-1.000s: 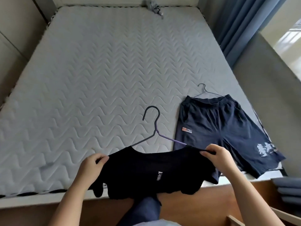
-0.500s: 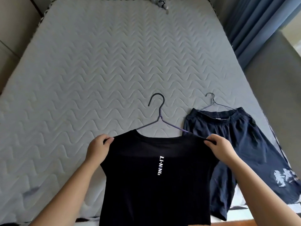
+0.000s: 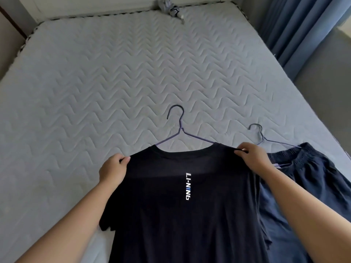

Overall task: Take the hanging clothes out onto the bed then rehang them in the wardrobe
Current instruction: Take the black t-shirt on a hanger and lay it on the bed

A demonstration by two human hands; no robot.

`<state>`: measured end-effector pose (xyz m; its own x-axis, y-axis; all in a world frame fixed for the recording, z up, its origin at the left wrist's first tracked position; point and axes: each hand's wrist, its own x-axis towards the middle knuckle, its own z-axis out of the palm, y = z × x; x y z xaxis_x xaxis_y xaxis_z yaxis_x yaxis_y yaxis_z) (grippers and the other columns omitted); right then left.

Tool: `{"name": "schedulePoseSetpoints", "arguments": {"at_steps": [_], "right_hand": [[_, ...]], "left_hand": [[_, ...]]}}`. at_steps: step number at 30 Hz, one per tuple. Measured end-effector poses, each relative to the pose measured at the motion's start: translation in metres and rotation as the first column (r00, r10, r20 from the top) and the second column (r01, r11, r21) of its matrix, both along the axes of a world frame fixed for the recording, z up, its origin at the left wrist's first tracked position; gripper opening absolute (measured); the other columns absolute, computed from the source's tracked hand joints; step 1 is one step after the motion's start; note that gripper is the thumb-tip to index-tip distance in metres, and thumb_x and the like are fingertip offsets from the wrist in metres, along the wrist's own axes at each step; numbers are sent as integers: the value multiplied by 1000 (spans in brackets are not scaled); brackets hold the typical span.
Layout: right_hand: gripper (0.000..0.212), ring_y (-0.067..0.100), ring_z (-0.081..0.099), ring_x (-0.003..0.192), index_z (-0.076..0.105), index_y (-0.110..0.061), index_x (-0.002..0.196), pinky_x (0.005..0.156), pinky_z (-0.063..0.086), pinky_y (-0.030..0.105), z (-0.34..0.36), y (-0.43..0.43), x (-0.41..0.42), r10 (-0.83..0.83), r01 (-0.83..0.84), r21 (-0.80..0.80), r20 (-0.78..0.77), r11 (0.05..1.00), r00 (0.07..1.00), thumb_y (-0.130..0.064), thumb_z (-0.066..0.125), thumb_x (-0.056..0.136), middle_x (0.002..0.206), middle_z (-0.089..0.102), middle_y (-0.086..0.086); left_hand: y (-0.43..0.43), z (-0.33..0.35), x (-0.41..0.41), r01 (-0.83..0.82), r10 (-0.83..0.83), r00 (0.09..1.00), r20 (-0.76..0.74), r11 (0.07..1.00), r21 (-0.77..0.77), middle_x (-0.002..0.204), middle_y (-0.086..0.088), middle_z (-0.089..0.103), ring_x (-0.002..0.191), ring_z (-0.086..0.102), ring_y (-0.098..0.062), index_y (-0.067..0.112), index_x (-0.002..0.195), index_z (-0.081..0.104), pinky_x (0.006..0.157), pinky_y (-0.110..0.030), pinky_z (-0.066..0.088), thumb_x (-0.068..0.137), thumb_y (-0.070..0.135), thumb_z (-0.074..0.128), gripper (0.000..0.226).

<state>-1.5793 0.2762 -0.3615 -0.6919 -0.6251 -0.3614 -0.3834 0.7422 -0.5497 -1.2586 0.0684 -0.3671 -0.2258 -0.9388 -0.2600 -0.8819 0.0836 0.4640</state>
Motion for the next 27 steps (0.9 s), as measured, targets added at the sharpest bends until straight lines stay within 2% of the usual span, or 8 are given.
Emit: {"name": "schedulePoseSetpoints", "arguments": {"at_steps": [3, 9, 12, 17, 19, 21, 25, 27], "right_hand": [[11, 30, 60, 95, 65, -12, 90, 72, 37, 29, -49, -18, -14, -9, 9, 7, -17, 1000, 1000, -20, 59, 86, 98, 69, 15], [7, 33, 59, 95, 61, -10, 87, 71, 35, 30, -133, -39, -23, 0, 1, 32, -26, 999, 1000, -13, 55, 88, 99, 67, 19], [7, 33, 57, 97, 58, -11, 88, 71, 35, 31, -161, -44, -25, 22, -19, 70, -41, 997, 999, -13, 51, 90, 103, 64, 18], [17, 36, 55, 97, 56, -5, 99, 69, 37, 36, -179, -46, -26, 69, -47, 154, -144, 987, 987, -18, 47, 93, 102, 58, 19], [20, 37, 53, 100, 55, -4, 103, 74, 41, 39, -177, -47, -23, 70, -42, 183, -151, 982, 986, -20, 47, 93, 104, 57, 20], [26, 37, 49, 107, 52, -4, 110, 81, 41, 41, -173, -47, -17, 75, -31, 249, -168, 968, 983, -23, 47, 93, 112, 54, 18], [38, 33, 42, 121, 46, -11, 126, 99, 31, 45, -154, -40, 5, 102, -36, 319, -193, 947, 976, -28, 49, 92, 129, 47, 12], [45, 37, 41, 123, 45, -8, 130, 104, 26, 50, -144, -28, 20, 105, -44, 269, -220, 962, 970, -23, 55, 88, 131, 47, 15]], "left_hand": [[-18, -48, -16, -3, 3, 998, 62, 1000, -3, 91, -11, 63, 78, 51, -25, 7, 90, 59, 71, -33, 38, 94, 29, 44, 27], [-48, -131, -37, -15, 13, 995, 103, 1000, 19, 97, -8, 63, 94, 57, -30, 10, 100, 60, 75, -31, 37, 94, 32, 44, 28], [-54, -162, -40, -21, 15, 995, 98, 998, 57, 100, -8, 64, 92, 56, -28, 11, 100, 61, 74, -30, 39, 93, 32, 45, 27], [-50, -181, -39, -36, 30, 997, 75, 996, 81, 90, -7, 61, 85, 55, -28, 11, 93, 60, 76, -34, 40, 93, 30, 46, 24], [-52, -177, -38, -30, 25, 998, 49, 993, 113, 94, -9, 63, 88, 56, -28, 12, 91, 59, 79, -36, 42, 92, 30, 47, 21], [-51, -173, -37, 5, -21, 991, 133, 993, 114, 105, -10, 63, 97, 56, -29, 12, 100, 57, 84, -37, 41, 92, 31, 48, 22], [-31, -159, -35, 128, -132, 944, 304, 991, 34, 132, -12, 49, 124, 41, -31, 8, 127, 43, 105, -40, 29, 91, 33, 48, 44], [-12, -146, -27, 188, -173, 933, 316, 982, -18, 137, -16, 44, 129, 37, -32, 3, 133, 37, 109, -40, 26, 90, 29, 50, 51]]}}
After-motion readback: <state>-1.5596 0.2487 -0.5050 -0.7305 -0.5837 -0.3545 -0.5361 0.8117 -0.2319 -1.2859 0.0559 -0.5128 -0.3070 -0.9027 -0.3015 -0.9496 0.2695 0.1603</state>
